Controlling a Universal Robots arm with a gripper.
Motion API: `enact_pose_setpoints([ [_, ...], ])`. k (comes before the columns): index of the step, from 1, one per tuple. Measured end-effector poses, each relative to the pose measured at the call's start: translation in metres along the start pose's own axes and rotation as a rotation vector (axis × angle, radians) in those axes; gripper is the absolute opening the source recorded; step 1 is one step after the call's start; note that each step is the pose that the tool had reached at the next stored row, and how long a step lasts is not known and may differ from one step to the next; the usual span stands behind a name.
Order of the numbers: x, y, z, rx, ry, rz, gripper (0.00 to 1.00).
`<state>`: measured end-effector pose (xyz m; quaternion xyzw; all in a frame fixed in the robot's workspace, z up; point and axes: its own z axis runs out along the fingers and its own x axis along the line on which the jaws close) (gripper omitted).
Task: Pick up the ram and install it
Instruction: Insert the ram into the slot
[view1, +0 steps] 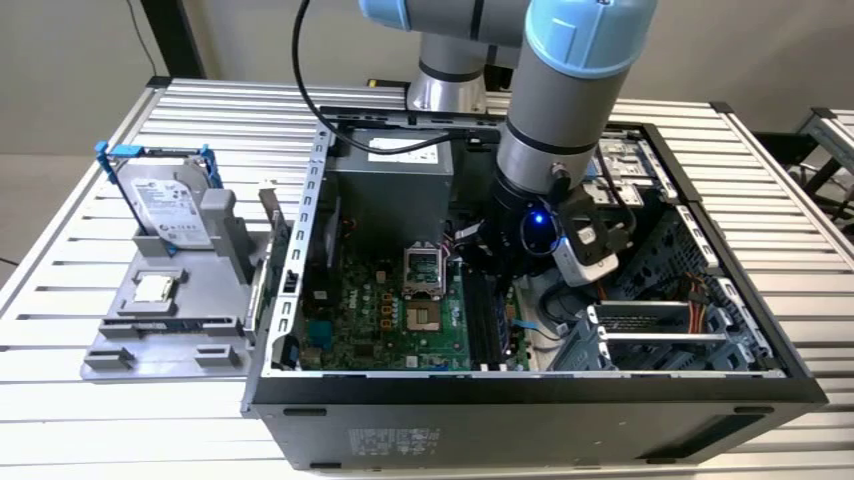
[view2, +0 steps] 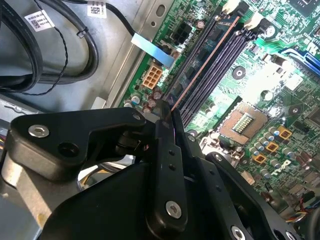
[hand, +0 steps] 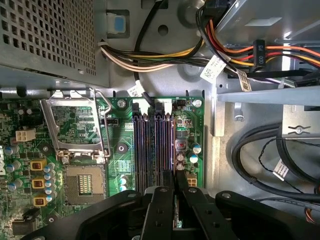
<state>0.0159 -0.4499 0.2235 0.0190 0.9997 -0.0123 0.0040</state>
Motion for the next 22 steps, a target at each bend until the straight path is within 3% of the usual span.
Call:
enact_pose_setpoints([
  [22, 0.0026, -0.0011, 0.0016, 0.0001, 0.0007, -0.009, 0.00],
])
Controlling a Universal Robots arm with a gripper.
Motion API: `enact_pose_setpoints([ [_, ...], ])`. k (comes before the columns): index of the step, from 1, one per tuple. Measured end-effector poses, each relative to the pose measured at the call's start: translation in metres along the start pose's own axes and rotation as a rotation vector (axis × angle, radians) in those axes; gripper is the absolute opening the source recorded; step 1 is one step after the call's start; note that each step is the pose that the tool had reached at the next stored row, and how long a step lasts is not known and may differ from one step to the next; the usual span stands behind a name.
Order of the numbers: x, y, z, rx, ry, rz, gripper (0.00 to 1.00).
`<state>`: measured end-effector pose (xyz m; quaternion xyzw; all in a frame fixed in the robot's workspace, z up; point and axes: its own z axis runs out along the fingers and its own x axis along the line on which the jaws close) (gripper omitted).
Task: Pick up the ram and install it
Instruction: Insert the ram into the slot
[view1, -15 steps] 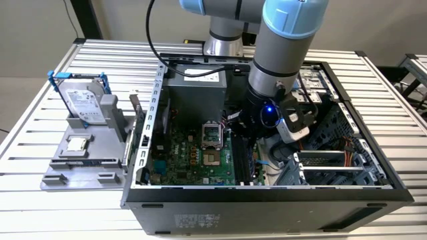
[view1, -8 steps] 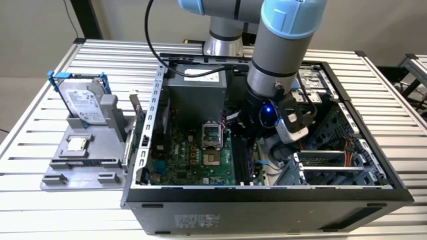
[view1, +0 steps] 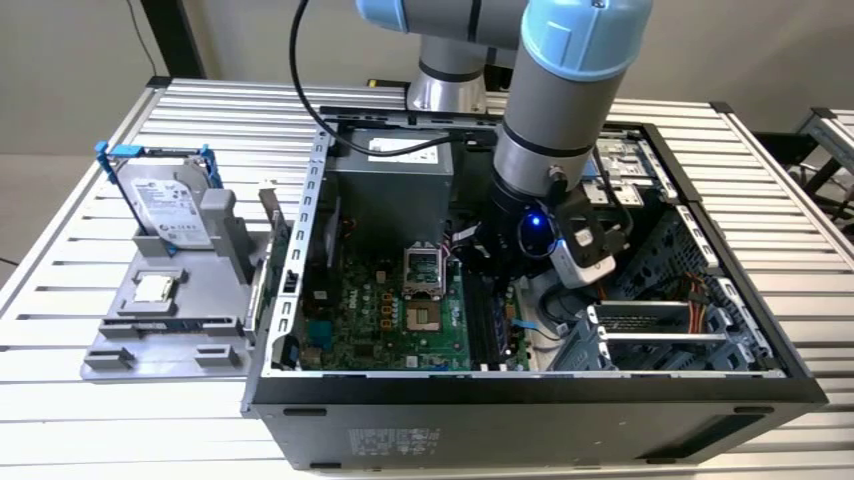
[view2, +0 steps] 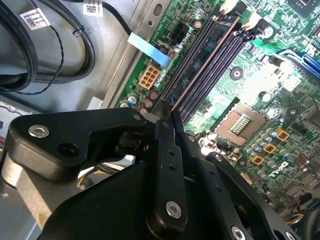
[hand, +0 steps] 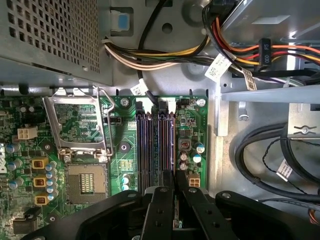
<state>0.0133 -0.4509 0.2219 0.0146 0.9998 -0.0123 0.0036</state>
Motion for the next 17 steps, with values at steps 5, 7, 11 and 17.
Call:
enact_pose_setpoints([
  [5, 0.0002, 0.0000, 0.0002, -0.0003, -0.0001, 0.000, 0.00],
  [7, 0.0003, 0.0001, 0.0005, -0.0004, -0.0001, 0.000, 0.00],
  [11, 0.0004, 0.0002, 0.0040, -0.0004, -0.0001, 0.000, 0.00],
  [17, -0.0004, 0.0003, 0.0052, -0.0004, -0.0001, -0.019, 0.00],
])
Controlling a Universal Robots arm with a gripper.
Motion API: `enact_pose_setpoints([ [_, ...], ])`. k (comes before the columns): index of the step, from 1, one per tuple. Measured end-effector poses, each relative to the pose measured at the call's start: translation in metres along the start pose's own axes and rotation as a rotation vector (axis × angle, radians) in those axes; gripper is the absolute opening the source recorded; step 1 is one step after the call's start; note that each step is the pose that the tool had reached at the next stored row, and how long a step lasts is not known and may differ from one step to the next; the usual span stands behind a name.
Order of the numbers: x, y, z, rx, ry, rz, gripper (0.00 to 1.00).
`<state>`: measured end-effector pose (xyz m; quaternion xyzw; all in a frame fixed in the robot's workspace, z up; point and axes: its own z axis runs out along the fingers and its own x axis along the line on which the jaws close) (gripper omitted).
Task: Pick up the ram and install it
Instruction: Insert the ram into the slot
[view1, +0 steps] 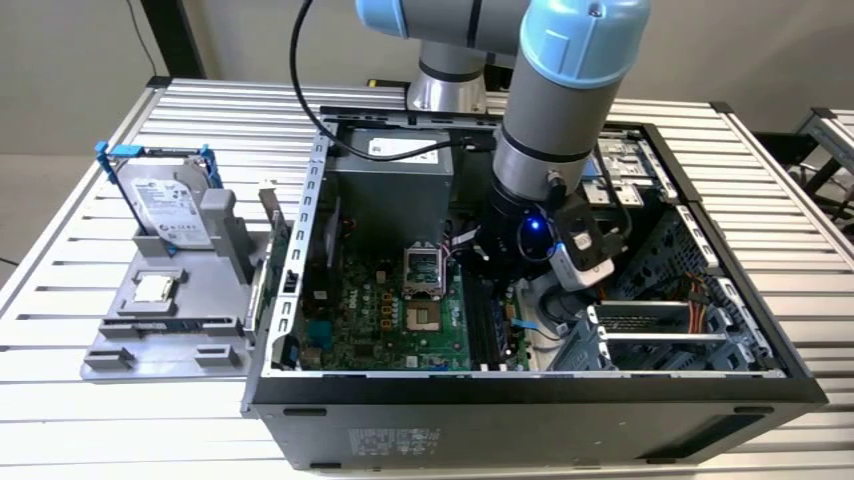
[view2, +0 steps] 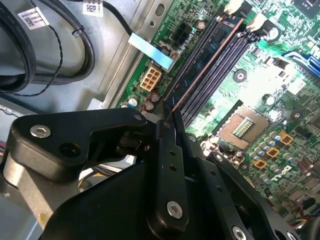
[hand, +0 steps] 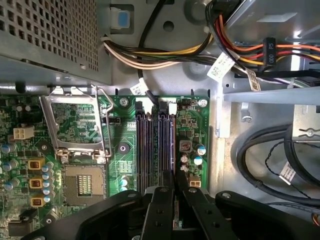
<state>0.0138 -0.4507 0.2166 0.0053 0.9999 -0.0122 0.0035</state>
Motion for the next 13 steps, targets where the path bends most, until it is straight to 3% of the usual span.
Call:
enact_pose_setpoints([
  [13, -0.0001, 0.0008, 0.0056, 0.0004, -0.0001, -0.012, 0.00],
])
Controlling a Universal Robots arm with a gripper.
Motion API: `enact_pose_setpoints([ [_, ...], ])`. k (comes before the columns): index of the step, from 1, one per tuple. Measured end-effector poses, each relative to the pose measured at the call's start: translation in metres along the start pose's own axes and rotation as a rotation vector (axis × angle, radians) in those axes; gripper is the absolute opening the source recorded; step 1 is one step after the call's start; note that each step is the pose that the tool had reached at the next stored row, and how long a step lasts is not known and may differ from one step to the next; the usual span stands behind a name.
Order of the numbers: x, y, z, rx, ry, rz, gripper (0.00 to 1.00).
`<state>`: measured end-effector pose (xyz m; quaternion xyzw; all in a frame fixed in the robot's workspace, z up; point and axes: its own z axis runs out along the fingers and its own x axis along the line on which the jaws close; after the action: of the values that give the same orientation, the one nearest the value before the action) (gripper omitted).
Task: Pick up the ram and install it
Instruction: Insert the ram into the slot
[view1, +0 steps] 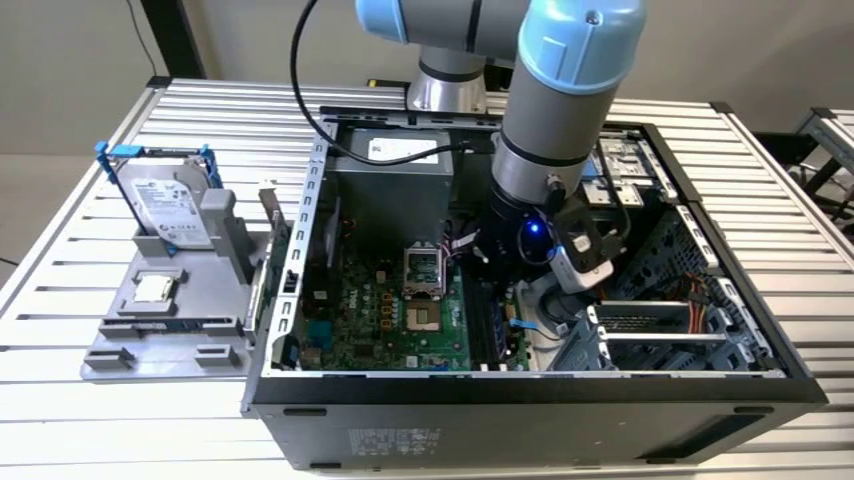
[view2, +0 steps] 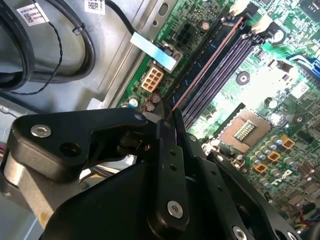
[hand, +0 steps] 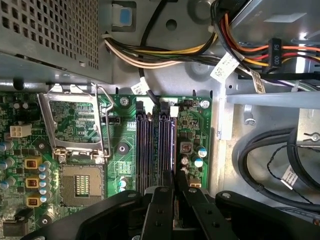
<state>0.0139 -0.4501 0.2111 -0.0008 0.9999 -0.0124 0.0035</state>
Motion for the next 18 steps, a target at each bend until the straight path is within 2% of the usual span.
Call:
enact_pose_setpoints([
  [8, 0.0000, 0.0001, 0.0003, -0.0005, 0.0057, 0.000, 0.00],
  [9, 0.0000, 0.0003, 0.0007, -0.0025, 0.0066, 0.000, 0.00],
  [10, -0.0001, 0.0005, 0.0013, -0.0032, 0.0067, 0.000, 1.00],
  [14, 0.0000, 0.0000, -0.0011, -0.0001, 0.0096, 0.000, 1.00],
  [18, -0.0001, -0.0004, -0.0192, -0.0006, 0.0103, 0.000, 1.00],
])
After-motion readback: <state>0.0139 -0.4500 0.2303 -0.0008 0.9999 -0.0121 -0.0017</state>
